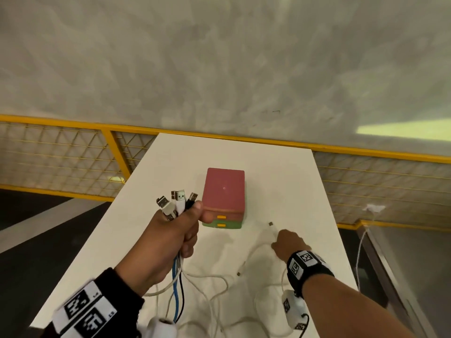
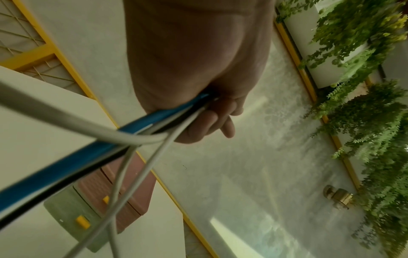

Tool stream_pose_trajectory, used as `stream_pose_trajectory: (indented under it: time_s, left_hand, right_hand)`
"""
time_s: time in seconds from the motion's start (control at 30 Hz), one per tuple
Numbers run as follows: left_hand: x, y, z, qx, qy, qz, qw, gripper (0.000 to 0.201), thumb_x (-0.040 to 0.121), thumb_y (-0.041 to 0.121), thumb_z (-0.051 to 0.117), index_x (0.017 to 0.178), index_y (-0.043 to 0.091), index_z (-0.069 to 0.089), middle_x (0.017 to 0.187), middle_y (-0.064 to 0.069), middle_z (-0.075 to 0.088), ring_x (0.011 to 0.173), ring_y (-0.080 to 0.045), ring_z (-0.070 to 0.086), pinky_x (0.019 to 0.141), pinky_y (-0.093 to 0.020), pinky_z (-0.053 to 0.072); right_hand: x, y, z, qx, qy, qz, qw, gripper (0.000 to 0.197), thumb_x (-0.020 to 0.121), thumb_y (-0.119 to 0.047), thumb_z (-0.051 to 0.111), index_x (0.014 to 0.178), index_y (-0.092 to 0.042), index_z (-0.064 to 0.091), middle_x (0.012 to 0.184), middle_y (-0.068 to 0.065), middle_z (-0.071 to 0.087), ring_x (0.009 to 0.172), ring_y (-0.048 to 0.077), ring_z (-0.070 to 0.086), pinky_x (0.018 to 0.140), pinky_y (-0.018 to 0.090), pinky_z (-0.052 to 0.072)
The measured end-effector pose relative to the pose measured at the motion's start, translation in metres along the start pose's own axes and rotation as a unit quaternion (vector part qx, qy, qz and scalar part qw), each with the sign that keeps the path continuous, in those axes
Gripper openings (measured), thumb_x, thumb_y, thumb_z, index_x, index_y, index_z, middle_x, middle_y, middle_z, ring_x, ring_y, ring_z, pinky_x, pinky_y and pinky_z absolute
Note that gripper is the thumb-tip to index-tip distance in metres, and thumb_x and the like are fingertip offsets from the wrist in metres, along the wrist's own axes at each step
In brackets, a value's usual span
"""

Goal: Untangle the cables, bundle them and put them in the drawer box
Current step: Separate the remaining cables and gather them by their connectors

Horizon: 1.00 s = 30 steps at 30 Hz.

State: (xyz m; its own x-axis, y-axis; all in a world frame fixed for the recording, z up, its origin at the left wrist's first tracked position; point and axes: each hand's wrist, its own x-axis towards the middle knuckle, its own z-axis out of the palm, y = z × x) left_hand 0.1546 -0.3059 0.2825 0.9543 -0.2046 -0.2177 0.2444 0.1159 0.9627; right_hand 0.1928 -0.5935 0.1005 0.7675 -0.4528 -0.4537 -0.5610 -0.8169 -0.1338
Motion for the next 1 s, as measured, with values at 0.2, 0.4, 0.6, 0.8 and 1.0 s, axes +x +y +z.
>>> stream_pose_trajectory:
  time_s: [0.2, 0.4, 0.6, 0.8, 1.0]
  left_hand:
    - [0.008, -0.002, 0.006, 0.001, -0.002, -0.005, 1.000, 0.036, 0.100, 0.028, 0.050, 0.081, 0.002, 0.067, 0.053, -0.003, 0.029, 0.040, -0.012, 0.027, 0.040, -0.021, 0.025]
    - [0.006, -0.005, 0.012, 0.010, -0.018, -0.005, 1.000, 0.035, 0.100, 0.029, 0.051, 0.081, 0.004, 0.067, 0.054, -0.001, 0.031, 0.042, -0.012, 0.026, 0.042, -0.021, 0.024]
    - [-0.001, -0.003, 0.010, 0.027, -0.011, 0.004, 1.000, 0.036, 0.100, 0.028, 0.051, 0.090, -0.004, 0.064, 0.056, -0.004, 0.030, 0.042, -0.012, 0.027, 0.041, -0.021, 0.026]
    - [0.003, -0.002, 0.006, 0.029, 0.001, 0.011, 1.000, 0.034, 0.099, 0.031, 0.052, 0.086, 0.003, 0.066, 0.055, -0.001, 0.029, 0.044, -0.013, 0.026, 0.042, -0.021, 0.026]
    - [0.006, 0.001, 0.017, 0.043, -0.017, 0.037, 0.998, 0.035, 0.100, 0.031, 0.051, 0.083, 0.007, 0.069, 0.053, 0.001, 0.040, 0.043, -0.014, 0.036, 0.043, -0.023, 0.032]
  right_hand:
    - [0.004, 0.018, 0.009, 0.086, -0.030, 0.025, 0.996, 0.034, 0.089, -0.029, 0.050, 0.110, -0.006, 0.063, 0.119, 0.013, 0.065, 0.107, 0.032, 0.062, 0.086, 0.034, 0.050]
    - [0.006, 0.032, 0.006, 0.199, -0.023, 0.038, 0.979, 0.042, 0.090, -0.043, 0.054, 0.099, -0.004, 0.064, 0.113, 0.020, 0.067, 0.101, 0.033, 0.063, 0.080, 0.033, 0.048]
    - [0.004, 0.029, 0.022, 0.140, -0.014, 0.063, 0.988, 0.034, 0.090, -0.029, 0.054, 0.112, -0.004, 0.060, 0.116, 0.016, 0.066, 0.097, 0.033, 0.064, 0.073, 0.031, 0.046]
    - [0.004, 0.014, -0.014, 0.185, 0.028, -0.028, 0.982, 0.032, 0.092, -0.030, 0.058, 0.105, -0.002, 0.068, 0.115, 0.022, 0.066, 0.106, 0.033, 0.063, 0.083, 0.033, 0.048]
    - [-0.051, -0.001, -0.126, 0.645, 0.024, -0.095, 0.758, 0.019, 0.086, -0.029, 0.067, 0.075, -0.023, 0.053, 0.075, -0.001, 0.063, 0.066, 0.015, 0.059, 0.061, 0.027, 0.040]
